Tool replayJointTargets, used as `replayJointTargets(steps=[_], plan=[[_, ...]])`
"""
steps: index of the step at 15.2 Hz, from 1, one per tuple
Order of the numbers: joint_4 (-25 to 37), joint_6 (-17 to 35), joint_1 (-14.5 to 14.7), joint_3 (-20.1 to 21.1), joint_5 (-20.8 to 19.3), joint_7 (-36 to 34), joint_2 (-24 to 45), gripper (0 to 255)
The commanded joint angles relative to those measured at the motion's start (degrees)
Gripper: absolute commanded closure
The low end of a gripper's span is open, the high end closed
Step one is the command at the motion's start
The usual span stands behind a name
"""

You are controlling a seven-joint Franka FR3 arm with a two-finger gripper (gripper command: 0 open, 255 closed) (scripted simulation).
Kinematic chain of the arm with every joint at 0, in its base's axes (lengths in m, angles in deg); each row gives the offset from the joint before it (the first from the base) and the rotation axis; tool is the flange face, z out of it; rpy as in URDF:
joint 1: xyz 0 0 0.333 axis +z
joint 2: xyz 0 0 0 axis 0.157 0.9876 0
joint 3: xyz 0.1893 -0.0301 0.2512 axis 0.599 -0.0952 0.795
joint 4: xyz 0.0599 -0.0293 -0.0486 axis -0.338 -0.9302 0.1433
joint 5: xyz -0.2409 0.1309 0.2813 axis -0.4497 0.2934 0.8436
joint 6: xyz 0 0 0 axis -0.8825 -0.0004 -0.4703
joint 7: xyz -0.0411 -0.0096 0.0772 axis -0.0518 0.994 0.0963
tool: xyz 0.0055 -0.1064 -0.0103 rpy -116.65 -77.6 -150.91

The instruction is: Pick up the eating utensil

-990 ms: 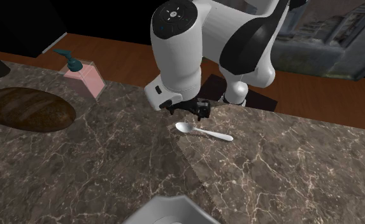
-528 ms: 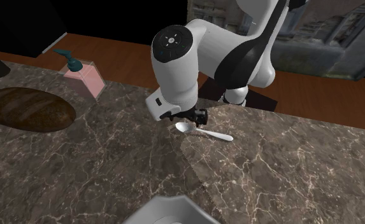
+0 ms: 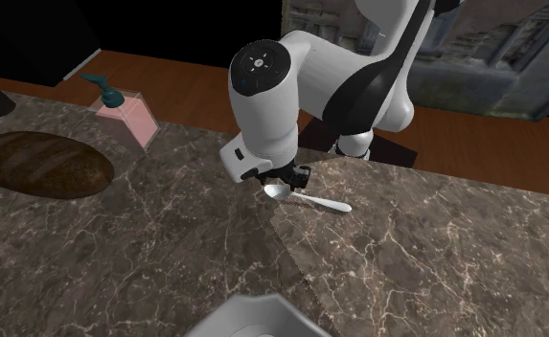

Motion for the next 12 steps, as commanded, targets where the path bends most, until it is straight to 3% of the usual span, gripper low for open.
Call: replayJointTargets(steps=[1,12], plan=[[-0.03,0.00,-0.01,-0.02,-0.01,0.01,0.04,255],[6.73,-6.84,0.09,0.26,0.15,0.30,-0.05,255]])
